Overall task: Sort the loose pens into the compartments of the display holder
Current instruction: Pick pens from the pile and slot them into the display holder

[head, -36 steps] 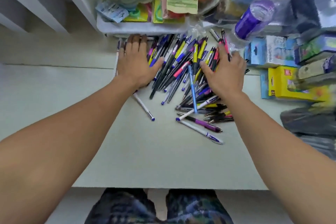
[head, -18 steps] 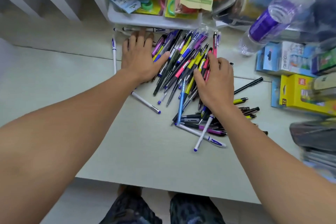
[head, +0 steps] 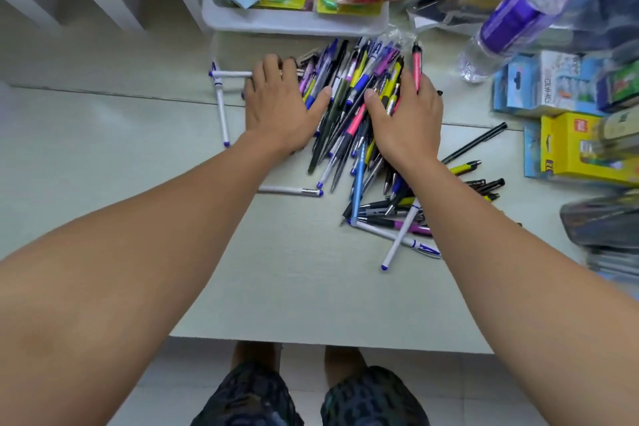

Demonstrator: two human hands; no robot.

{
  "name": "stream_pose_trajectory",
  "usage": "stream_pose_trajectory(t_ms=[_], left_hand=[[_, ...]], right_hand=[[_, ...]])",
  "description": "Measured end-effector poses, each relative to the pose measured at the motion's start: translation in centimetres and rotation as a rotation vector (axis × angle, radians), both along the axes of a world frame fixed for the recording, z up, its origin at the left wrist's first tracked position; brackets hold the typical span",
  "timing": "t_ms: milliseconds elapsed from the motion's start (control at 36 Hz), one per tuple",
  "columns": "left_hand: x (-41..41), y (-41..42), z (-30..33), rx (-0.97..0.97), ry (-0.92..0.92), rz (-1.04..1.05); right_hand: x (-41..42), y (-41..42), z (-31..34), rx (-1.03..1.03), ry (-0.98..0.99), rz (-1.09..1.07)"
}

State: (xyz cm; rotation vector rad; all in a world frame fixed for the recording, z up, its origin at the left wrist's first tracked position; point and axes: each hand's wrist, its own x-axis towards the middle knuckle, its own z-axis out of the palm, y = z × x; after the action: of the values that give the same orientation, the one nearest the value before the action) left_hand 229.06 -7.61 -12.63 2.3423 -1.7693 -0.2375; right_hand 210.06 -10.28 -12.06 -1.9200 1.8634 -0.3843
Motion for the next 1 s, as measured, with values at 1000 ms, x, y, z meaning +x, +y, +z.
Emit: stream_pose_trajectory(t_ms=[1000], left_hand=[[-2.0, 14.2, 1.4, 0.18, 0.194, 0.004]], right_hand=[[-1.7, 12.1, -0.7, 0.004, -0.053, -0.358]])
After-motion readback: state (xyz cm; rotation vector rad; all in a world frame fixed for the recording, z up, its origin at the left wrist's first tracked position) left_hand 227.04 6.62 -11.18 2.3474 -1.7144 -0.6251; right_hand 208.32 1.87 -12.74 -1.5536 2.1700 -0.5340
